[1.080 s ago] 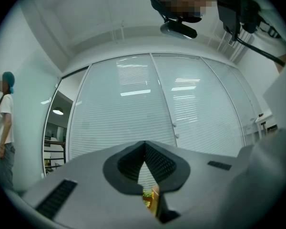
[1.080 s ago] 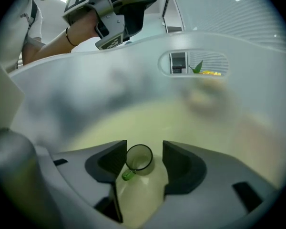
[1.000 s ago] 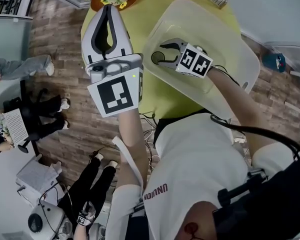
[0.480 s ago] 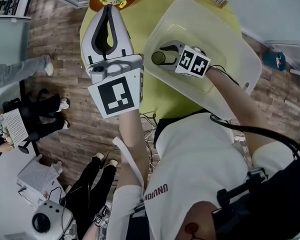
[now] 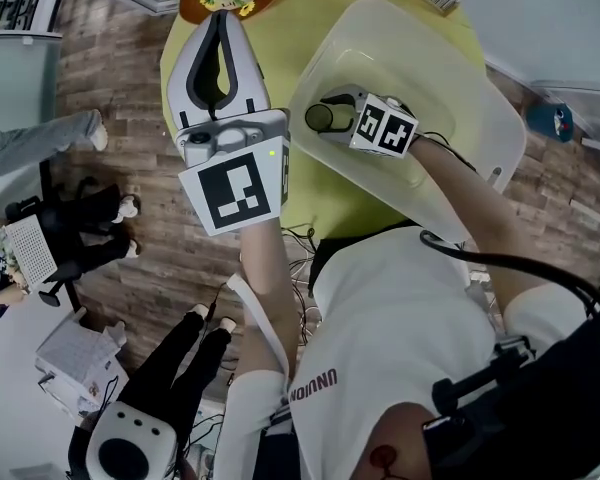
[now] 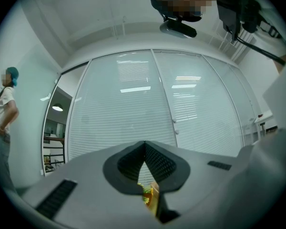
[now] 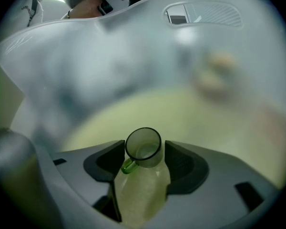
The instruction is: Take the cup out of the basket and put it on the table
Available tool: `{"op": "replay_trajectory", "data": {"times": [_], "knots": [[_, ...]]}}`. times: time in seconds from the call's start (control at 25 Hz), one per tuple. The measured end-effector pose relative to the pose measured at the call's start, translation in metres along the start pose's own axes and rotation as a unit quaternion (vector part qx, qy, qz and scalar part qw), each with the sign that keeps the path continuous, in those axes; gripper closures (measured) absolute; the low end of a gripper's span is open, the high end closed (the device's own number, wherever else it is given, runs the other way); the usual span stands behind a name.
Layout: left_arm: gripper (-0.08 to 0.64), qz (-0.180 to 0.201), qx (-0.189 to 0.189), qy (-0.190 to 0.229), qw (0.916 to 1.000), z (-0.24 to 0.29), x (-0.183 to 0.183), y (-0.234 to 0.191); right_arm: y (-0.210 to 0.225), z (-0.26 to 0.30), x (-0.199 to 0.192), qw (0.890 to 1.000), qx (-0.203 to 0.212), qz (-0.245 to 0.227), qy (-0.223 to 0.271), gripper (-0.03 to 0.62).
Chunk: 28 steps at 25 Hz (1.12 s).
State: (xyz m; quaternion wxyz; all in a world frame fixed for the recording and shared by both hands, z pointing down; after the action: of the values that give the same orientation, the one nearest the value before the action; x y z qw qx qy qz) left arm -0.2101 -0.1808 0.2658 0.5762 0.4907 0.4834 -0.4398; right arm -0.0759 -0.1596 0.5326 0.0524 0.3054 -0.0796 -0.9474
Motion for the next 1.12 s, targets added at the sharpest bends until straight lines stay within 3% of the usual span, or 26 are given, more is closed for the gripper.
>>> {"op": "replay_trajectory", "data": {"times": [0.16,0.4,0.56,1.12], "knots": [[0.548,0.018,-0.001,0.003,0.9998,-0.001,0.000,0.001,-0.002,0.003,-0.003,1.000,-0.001,0.003,0.000,0.330],[0.548,0.015,-0.002,0.000,0.9999,0.000,0.000,-0.001,-0.002,0.006,-0.001,1.000,-0.002,0.000,0.004,0.330],[0.548,-0.008,-0.002,-0.006,1.0000,0.002,0.002,0.002,-0.001,0.008,0.002,1.000,-0.005,-0.005,0.011,0.330],[0.548,-0.002,-0.004,-0.010,0.9999,-0.004,0.004,0.006,-0.006,0.011,0.001,0.999,-0.019,0.023,0.026,0.319]]}}
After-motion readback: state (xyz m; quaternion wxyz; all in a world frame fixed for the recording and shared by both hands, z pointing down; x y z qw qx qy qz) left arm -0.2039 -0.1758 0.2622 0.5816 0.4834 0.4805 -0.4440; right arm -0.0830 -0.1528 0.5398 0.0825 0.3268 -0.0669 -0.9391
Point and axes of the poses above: the fingertips, and each gripper's own axes: z forward along the fingers, y to its right, x out of its top, the point moved 8 cm from there along -z, backward along the fingers, and after that the axes turned 11 degrees about -y, right-handed, at the moved point
